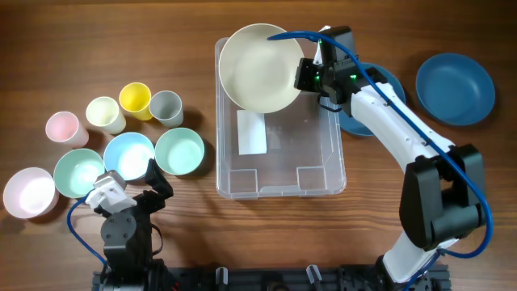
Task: Pack container
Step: 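Carry the cream bowl over the clear container and lower it inside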
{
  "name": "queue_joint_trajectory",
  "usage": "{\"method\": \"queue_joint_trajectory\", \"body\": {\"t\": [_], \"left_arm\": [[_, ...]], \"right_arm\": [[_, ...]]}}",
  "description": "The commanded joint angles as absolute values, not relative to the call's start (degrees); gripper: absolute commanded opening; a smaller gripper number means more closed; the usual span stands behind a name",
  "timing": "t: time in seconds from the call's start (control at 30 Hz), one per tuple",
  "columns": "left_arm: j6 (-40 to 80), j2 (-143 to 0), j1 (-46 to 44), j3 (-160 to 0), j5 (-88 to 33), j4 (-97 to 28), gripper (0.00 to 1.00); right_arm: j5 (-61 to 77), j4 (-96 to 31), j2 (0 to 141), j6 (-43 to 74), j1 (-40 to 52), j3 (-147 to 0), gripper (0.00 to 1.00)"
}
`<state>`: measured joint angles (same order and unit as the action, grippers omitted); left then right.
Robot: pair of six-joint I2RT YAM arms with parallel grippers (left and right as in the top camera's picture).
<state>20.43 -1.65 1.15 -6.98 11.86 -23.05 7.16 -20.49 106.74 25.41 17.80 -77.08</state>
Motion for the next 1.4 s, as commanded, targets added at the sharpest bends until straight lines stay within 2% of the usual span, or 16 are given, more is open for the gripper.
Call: {"method": "queue_joint_trajectory", "body": {"t": [0.0, 0.3, 0.37, 0.47, 0.7, 0.77, 1.23, 1.27, 1.37], "left_arm": [[19.94, -1.13, 1.37, -6.85, 10.94, -22.87, 1.00], [19.94, -1.13, 1.37, -6.85, 10.94, -22.87, 1.00], [19.94, -1.13, 1.37, -6.85, 10.94, -22.87, 1.00], [19.94, -1.13, 1.37, -6.85, 10.94, -22.87, 1.00], [19.94, -1.13, 1.37, -6.85, 10.94, -22.87, 1.00], [19.94, -1.13, 1.37, -6.85, 10.94, -22.87, 1.00], [19.94, -1.13, 1.37, -6.85, 10.94, -22.87, 1.00], [19.94, -1.13, 1.37, -6.85, 10.94, -22.87, 1.00], [19.94, -1.13, 1.37, -6.85, 10.94, -22.87, 1.00]], "right_arm": [[6.42, -22.68, 107.35, 26.37, 17.82, -78.54, 0.04], [6.42, -21.10, 107.37, 28.14, 17.82, -78.54, 0.05], [6.42, -18.96, 107.11, 25.80, 17.82, -78.54, 0.09], [6.39, -18.70, 105.71, 25.63, 17.82, -78.54, 0.10], [6.39, -19.46, 103.63, 25.45, 17.82, -78.54, 0.10], [6.39, -20.58, 103.61, 25.47, 17.82, -78.54, 0.04], [2.50, -25.61, 103.61, 24.84, 17.82, -78.52, 0.04], [2.52, -25.28, 103.61, 23.99, 17.82, -78.52, 0.06], [2.55, -24.38, 103.61, 23.94, 17.82, -78.52, 0.24]]}}
